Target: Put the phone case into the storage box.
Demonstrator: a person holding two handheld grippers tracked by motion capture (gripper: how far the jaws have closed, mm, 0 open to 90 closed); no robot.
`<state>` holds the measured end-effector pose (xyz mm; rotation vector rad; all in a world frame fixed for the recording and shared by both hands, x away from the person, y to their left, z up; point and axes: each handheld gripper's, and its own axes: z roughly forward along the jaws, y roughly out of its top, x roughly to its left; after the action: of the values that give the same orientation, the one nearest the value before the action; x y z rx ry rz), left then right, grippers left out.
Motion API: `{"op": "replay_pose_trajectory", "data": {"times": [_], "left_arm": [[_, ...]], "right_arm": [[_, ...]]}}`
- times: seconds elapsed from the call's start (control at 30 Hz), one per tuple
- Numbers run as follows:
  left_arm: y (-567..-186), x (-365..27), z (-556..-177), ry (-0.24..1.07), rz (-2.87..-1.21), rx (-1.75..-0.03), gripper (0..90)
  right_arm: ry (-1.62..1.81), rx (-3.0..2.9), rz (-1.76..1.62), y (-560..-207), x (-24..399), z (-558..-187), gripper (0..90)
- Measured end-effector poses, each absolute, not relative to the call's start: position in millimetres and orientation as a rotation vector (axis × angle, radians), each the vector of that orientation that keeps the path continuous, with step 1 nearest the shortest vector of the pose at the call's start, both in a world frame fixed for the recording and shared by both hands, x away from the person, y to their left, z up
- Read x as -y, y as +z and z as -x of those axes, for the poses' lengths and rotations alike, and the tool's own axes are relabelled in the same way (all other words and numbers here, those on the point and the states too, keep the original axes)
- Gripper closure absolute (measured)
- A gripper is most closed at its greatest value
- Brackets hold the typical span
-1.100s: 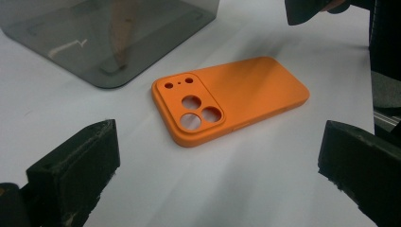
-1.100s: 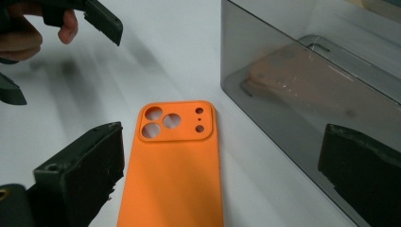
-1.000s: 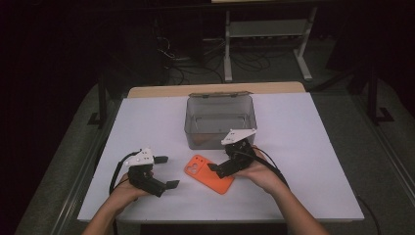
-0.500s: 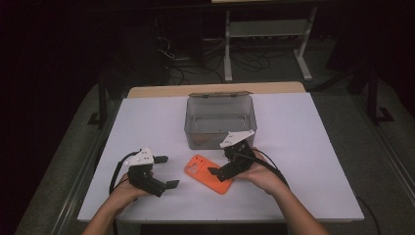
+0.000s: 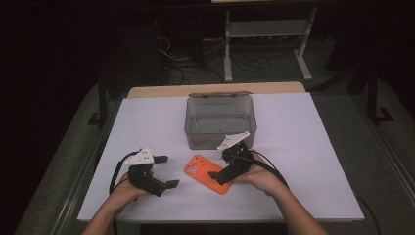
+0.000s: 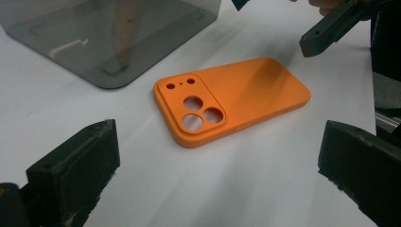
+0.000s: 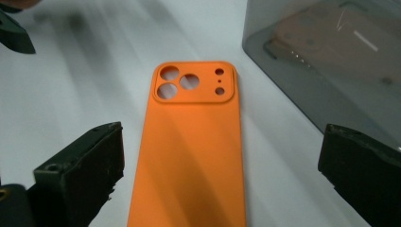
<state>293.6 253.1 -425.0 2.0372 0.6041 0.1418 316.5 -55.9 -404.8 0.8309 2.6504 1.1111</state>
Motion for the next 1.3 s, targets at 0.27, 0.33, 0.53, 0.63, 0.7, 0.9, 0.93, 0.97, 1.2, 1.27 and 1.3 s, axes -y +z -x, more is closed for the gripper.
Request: {"op": "replay_pose_trajectory", "data": {"times": [0.27, 0.33, 0.53, 0.63, 0.7, 0.9, 0.93, 0.97, 1.2, 1.27, 1.3], "left_arm": [[-425.1, -252.2, -293.5, 0.141, -2.042, -0.598, 0.0], [-425.1, -252.2, -293.5, 0.14, -2.042, -0.598, 0.0], [-424.8, -252.9, -293.2, 0.142, -2.04, -0.601, 0.0], [-424.8, -252.8, -293.4, 0.141, -2.039, -0.603, 0.0], [-424.8, -253.0, -293.3, 0.14, -2.038, -0.601, 0.0], [-425.0, -253.4, -293.6, 0.14, -2.036, -0.604, 0.0], [-425.0, -253.5, -293.7, 0.14, -2.037, -0.604, 0.0], [-425.1, -253.6, -293.8, 0.141, -2.037, -0.605, 0.0], [-425.0, -253.9, -294.3, 0.141, -2.036, -0.605, 0.0], [-425.0, -254.0, -294.3, 0.14, -2.035, -0.607, 0.0], [-425.0, -254.0, -294.3, 0.14, -2.034, -0.609, 0.0]], "right_arm": [[1.095, -2.669, -0.824, -405.6, 55.7, -315.9, 0.7], [1.092, -2.678, -0.82, -405.8, 55.1, -315.6, 0.7], [1.072, -2.698, -0.816, -406.7, 53.1, -313.9, 0.7], [1.062, -2.706, -0.814, -407.7, 52.3, -313.5, 0.7], [1.053, -2.715, -0.814, -408.5, 51.5, -313.0, 0.7], [1.015, -2.737, -0.808, -411.5, 49.3, -312.0, 0.7], [1.015, -2.737, -0.808, -411.5, 49.3, -312.0, 0.7], [1.013, -2.74, -0.802, -411.8, 49.1, -312.1, 0.7], [0.972, -2.761, -0.797, -416.2, 45.9, -310.6, 0.7], [0.965, -2.767, -0.793, -417.3, 45.3, -310.4, 0.7], [0.957, -2.771, -0.786, -418.3, 44.8, -310.3, 0.7]]}}
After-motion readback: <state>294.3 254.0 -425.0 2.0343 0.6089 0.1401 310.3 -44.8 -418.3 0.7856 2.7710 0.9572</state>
